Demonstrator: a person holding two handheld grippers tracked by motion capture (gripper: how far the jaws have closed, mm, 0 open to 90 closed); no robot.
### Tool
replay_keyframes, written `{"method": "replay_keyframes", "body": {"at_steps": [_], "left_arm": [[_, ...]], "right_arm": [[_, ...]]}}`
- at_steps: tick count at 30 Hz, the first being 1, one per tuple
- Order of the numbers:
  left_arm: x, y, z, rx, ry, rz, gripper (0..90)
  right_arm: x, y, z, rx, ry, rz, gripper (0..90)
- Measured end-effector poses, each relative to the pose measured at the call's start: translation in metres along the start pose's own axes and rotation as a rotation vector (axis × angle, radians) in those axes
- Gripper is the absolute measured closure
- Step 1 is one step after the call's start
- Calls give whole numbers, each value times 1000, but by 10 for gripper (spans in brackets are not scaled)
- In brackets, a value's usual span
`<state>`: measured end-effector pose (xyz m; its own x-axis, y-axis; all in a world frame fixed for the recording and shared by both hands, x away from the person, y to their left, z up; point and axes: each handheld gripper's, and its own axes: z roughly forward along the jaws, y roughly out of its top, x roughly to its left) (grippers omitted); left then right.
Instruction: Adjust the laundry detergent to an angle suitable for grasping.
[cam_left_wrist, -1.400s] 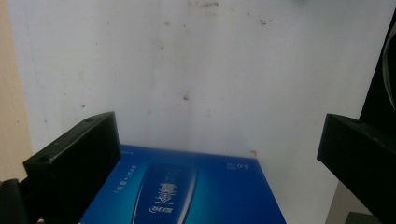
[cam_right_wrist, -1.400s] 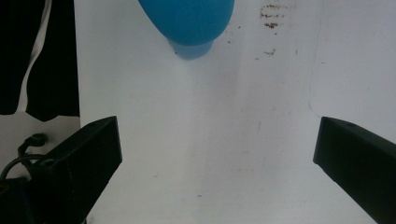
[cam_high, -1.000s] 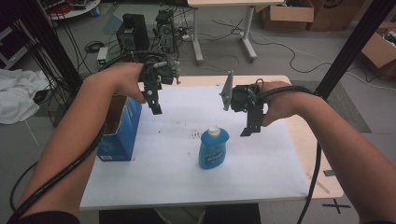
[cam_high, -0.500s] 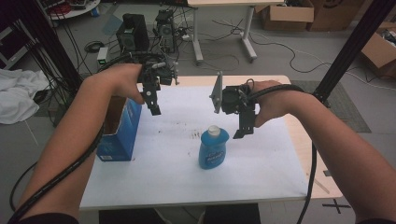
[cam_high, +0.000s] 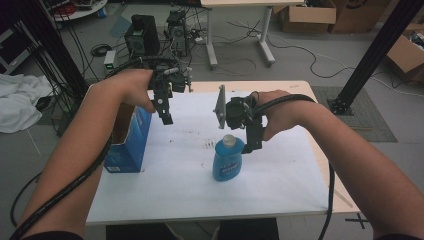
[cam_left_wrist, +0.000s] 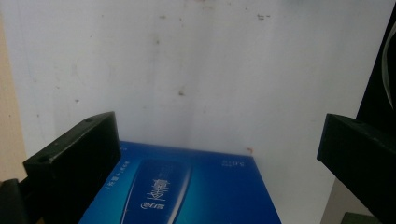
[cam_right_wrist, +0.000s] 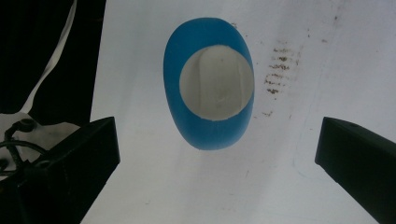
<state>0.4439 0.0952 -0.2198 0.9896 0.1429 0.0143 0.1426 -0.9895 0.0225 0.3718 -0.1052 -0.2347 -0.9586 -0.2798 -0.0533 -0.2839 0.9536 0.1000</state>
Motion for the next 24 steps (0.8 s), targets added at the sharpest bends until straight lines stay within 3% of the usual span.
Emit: {"method": "replay_keyframes", "body": {"at_steps": [14,24], "left_arm": [[-1,-3,0,-1,1,-6,1],[0,-2,3,3,-3,-5,1]], "right_arm": [[-4,15,22,18,38,-29,0],[-4,14,36,29,55,-29,0]]}}
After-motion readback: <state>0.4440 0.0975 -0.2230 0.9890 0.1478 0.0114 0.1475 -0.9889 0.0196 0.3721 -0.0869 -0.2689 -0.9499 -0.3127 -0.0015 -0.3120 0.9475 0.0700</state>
